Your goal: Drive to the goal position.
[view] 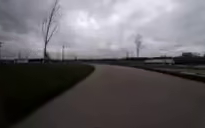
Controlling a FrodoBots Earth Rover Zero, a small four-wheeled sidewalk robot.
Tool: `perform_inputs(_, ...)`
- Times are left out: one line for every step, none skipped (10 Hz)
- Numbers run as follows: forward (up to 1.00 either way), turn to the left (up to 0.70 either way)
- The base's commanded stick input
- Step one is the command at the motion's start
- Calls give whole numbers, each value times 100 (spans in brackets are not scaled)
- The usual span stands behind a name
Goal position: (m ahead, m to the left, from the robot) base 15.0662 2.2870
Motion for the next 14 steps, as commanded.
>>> perform_inputs(100,-16)
perform_inputs(100,-27)
perform_inputs(100,-27)
perform_inputs(100,-27)
perform_inputs(100,-27)
perform_inputs(100,-27)
perform_inputs(100,-27)
perform_inputs(100,-27)
perform_inputs(100,-27)
perform_inputs(100,-25)
perform_inputs(100,0)
perform_inputs(100,0)
perform_inputs(100,0)
perform_inputs(100,0)
